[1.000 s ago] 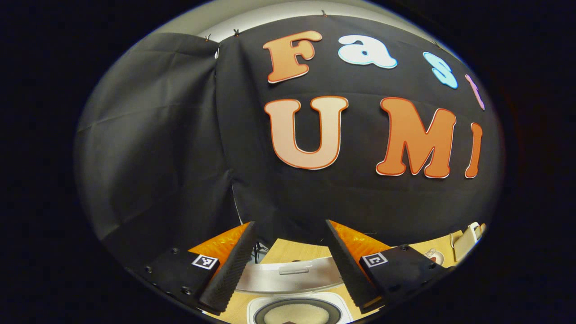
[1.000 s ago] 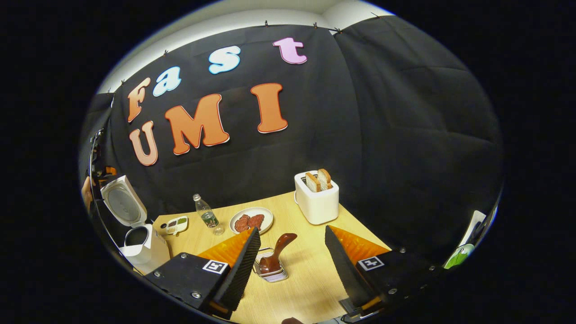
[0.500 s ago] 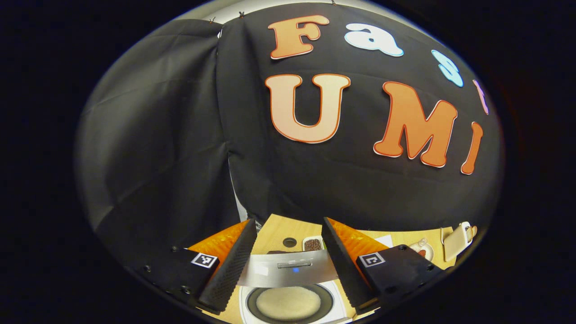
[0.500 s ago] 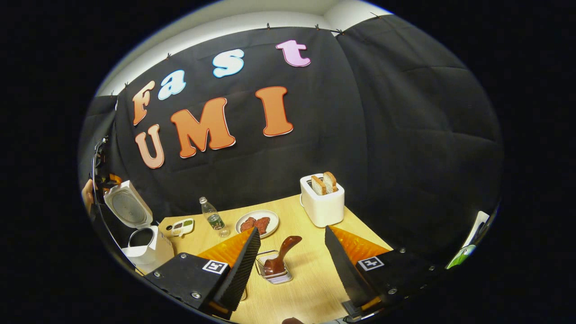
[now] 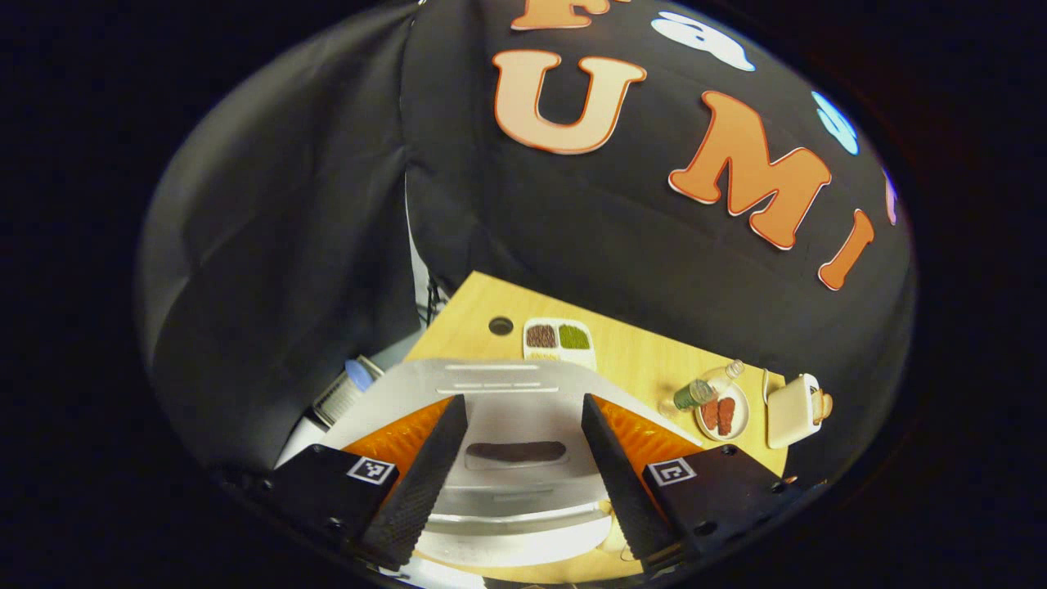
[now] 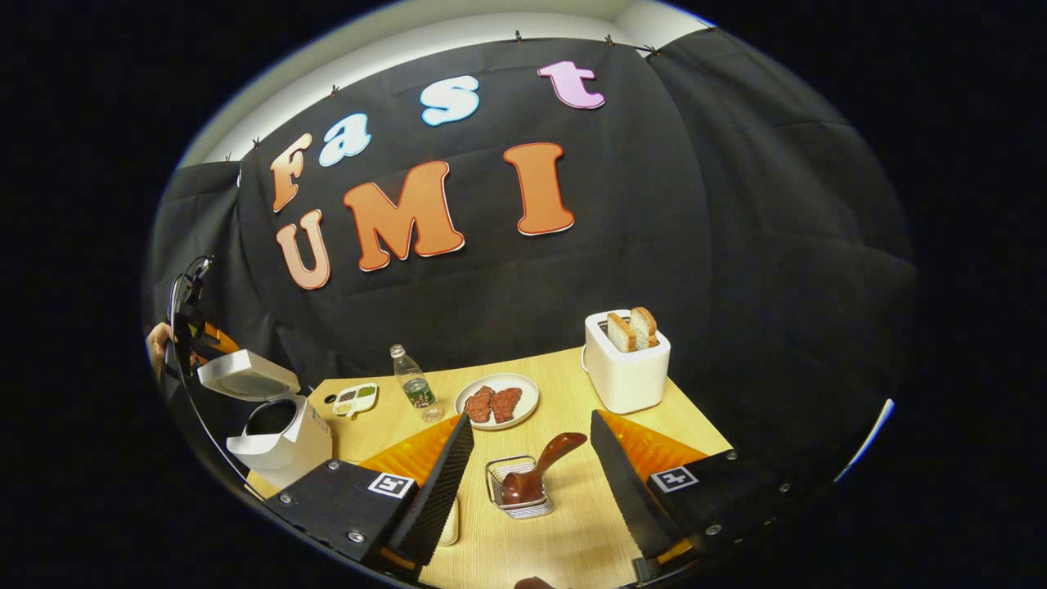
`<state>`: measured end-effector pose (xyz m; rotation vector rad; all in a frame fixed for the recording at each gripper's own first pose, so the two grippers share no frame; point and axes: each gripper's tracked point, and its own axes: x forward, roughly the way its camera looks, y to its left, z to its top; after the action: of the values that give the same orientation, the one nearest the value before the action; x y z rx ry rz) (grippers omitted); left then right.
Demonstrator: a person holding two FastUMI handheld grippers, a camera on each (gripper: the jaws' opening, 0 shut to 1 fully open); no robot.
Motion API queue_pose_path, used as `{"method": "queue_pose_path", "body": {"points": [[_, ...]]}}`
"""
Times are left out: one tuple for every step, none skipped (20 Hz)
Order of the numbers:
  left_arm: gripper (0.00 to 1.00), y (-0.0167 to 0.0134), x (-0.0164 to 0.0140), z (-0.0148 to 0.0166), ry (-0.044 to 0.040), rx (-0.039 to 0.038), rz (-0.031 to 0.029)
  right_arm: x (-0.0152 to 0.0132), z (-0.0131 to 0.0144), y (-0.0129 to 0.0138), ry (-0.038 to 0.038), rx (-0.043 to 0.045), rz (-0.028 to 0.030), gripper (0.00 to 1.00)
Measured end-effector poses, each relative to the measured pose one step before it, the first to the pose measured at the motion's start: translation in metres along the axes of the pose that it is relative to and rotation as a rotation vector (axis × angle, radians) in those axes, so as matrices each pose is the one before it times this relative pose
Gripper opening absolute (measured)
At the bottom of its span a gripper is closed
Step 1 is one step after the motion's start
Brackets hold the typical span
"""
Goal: Close the left gripper, press the button to open the rice cooker; take a wooden spoon from the chopstick holder with the right hand, scoop a spoonful of rice and pour it into the rice cooker, then put the wooden spoon back into the chopstick holder.
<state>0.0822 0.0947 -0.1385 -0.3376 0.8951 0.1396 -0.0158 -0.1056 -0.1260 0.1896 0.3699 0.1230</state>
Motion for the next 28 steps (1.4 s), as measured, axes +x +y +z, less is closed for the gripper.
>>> {"method": "queue_pose_path", "body": {"points": [[0.99,0.00110,0.00291,-0.01130,0.01934,-0.02376,-0.00085,0.00157,-0.00253,0.00162,0.00692,-0.00607,0.00679,0.89],[0.96,0.00146,0.00335,-0.01076,0.01668,-0.01198,-0.00073,0.00049,-0.00207,0.00060,0.00552,-0.00808,0.00745,0.89],[0.99,0.00161,0.00315,-0.01077,0.02012,-0.00759,0.00214,0.00087,-0.00101,0.00095,0.00585,-0.00759,0.00645,0.89],[0.99,0.00132,0.00071,-0.00838,0.01683,-0.00302,0.00512,0.00133,-0.00218,0.00125,0.00665,-0.00632,0.00557,0.89],[0.99,0.00184,0.00165,-0.00869,0.01835,0.00061,0.00539,0.00166,-0.00073,0.00175,0.00543,-0.00484,0.00676,0.89],[0.96,0.00327,0.00243,-0.00884,0.01472,0.00345,0.00718,0.00083,-0.00113,0.00073,0.00588,-0.00366,0.00385,0.89],[0.98,0.00222,0.00116,-0.00599,0.01495,0.00816,0.00922,0.00108,-0.00116,0.00145,0.00397,-0.00174,0.00586,0.89],[0.98,0.00208,0.00178,-0.00509,0.01164,0.00963,0.00983,-0.00014,-0.00101,0.00165,0.00367,-0.00105,0.00442,0.89],[0.98,0.00144,0.00225,-0.00436,0.01455,0.01302,0.01618,0.00133,-0.00062,0.00196,0.00423,-0.00162,0.00542,0.89],[0.98,0.00182,0.00291,-0.00470,0.01588,0.01568,0.01675,0.00124,-0.00123,0.00189,0.00493,-0.00334,0.00566,0.89],[0.96,0.00106,0.00336,-0.00637,0.01996,0.01912,0.02293,0.00197,-0.00172,0.00189,0.00722,-0.00623,0.00204,0.89],[0.97,0.00256,0.00482,-0.00683,0.03322,0.02661,0.03351,0.00107,-0.00208,0.00146,0.00473,-0.00620,0.00363,0.89],[0.95,0.00403,0.00161,-0.00713,0.03123,0.03162,0.03806,-0.00012,-0.00113,0.00166,0.00443,-0.00569,0.00176,0.89],[0.95,-0.00237,0.00377,-0.00664,0.02195,0.01239,0.00956,0.00060,-0.00179,0.00201,0.00500,-0.00364,0.00411,0.89],[0.96,-0.00464,0.00484,-0.01001,0.04380,-0.00355,0.00339,0.00085,-0.00228,0.00231,0.00777,-0.00215,0.00339,0.89],[0.95,-0.00097,-0.00230,-0.00879,0.05104,-0.00735,0.00258,-0.00008,-0.00341,0.00092,0.00784,-0.00324,0.00350,0.89],[0.95,-0.00183,-0.00646,0.00309,0.00463,-0.00542,0.00258,0.00138,-0.00282,0.00162,0.00747,-0.00481,0.00374,0.89],[0.99,0.00063,0.00728,0.00188,0.00235,0.00705,-0.00096,0.00050,-0.00274,0.00079,0.00880,-0.00532,0.00179,0.89],[0.97,0.00018,0.00013,-0.00456,0.02310,0.00493,0.00269,0.00107,-0.00281,0.00189,0.00953,-0.00437,0.00392,0.90],[0.97,-0.00078,-0.00043,0.00102,-0.00849,0.00832,0.00033,0.00079,-0.00227,0.00159,0.00760,-0.00450,0.00116,0.89],[0.98,-0.00044,0.00145,-0.00023,0.00671,0.00795,-0.00266,0.00086,-0.00140,0.00190,0.00581,-0.00459,0.00339,0.90],[0.97,-0.00080,0.00009,0.00104,-0.00408,0.00289,-0.00286,0.00043,-0.00105,0.00232,0.00354,-0.00366,0.00262,0.89],[0.97,-0.00028,0.00086,0.00081,0.00149,0.00127,-0.00301,0.00137,-0.00068,0.00231,0.00243,-0.00246,0.00360,0.90],[0.97,-0.00042,0.00066,-0.00101,-0.00360,0.00125,-0.00232,0.00163,-0.00033,0.00313,0.00291,-0.00157,0.00561,0.89],[0.97,-0.00013,-0.00010,0.00079,-0.00309,0.00182,-0.00148,0.00209,0.00008,0.00329,0.00352,-0.00140,0.00541,0.89],[0.94,-0.00004,0.00017,-0.00088,-0.00840,-0.00134,-0.00093,0.00126,-0.00203,0.00399,0.00630,-0.00120,0.01098,0.89],[0.98,0.00029,0.00091,0.00219,-0.01689,0.00000,0.00020,0.00126,-0.00091,0.00405,0.00602,-0.00360,0.00804,0.89],[0.98,0.00021,0.00036,0.00067,-0.02436,-0.00135,-0.00083,0.00172,-0.00097,0.00336,0.00385,-0.00556,0.00695,0.89]]}}
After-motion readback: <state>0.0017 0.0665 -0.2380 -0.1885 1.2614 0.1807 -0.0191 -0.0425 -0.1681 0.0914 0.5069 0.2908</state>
